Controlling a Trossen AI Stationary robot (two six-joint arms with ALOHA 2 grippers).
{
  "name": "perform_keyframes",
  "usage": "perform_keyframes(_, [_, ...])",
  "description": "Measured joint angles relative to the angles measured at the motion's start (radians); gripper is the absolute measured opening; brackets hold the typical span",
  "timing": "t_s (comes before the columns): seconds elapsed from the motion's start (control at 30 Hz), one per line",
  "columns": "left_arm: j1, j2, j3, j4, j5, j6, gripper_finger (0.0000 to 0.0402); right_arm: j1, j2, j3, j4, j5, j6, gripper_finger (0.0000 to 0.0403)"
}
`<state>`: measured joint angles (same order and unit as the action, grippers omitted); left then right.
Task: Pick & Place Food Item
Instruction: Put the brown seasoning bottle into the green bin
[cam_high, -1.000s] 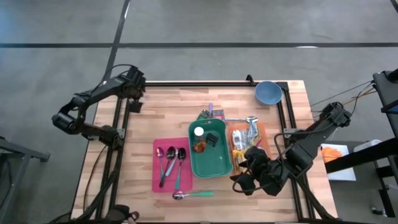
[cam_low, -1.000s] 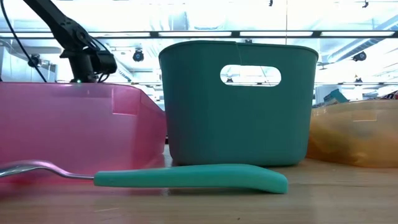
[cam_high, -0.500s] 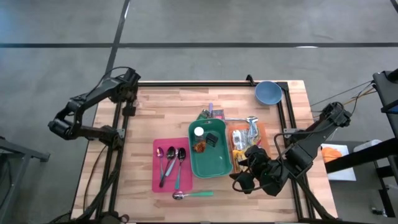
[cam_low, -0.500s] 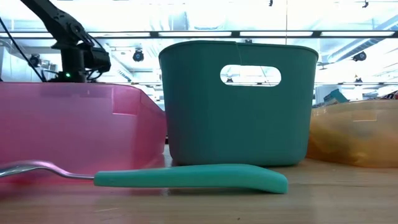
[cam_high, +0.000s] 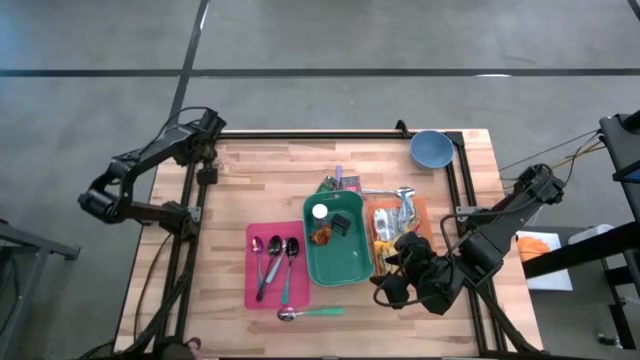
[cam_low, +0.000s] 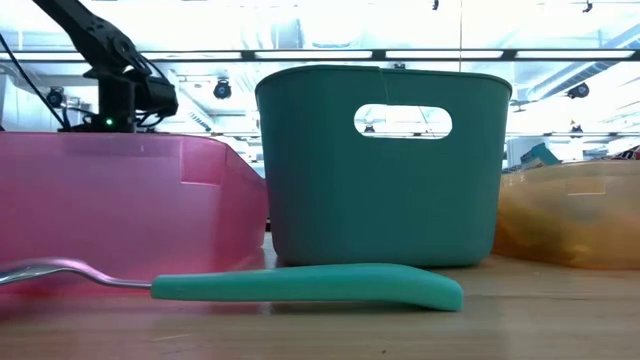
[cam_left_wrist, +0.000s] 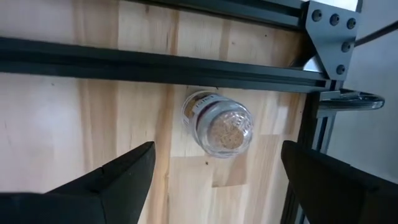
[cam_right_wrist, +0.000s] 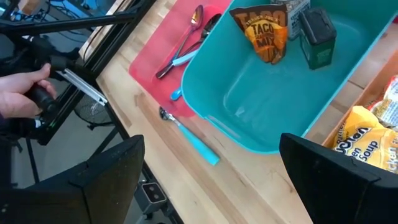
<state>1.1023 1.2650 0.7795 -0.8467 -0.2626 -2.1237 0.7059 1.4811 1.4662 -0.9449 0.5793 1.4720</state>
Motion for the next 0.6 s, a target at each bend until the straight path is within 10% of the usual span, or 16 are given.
perform_keyframes(0.6, [0.01, 0.11, 0.0, 0.048, 0.001, -0.021, 0.0352, -0.004, -0.007, 0.0, -0.055, 0.0, 0.073, 0.0369])
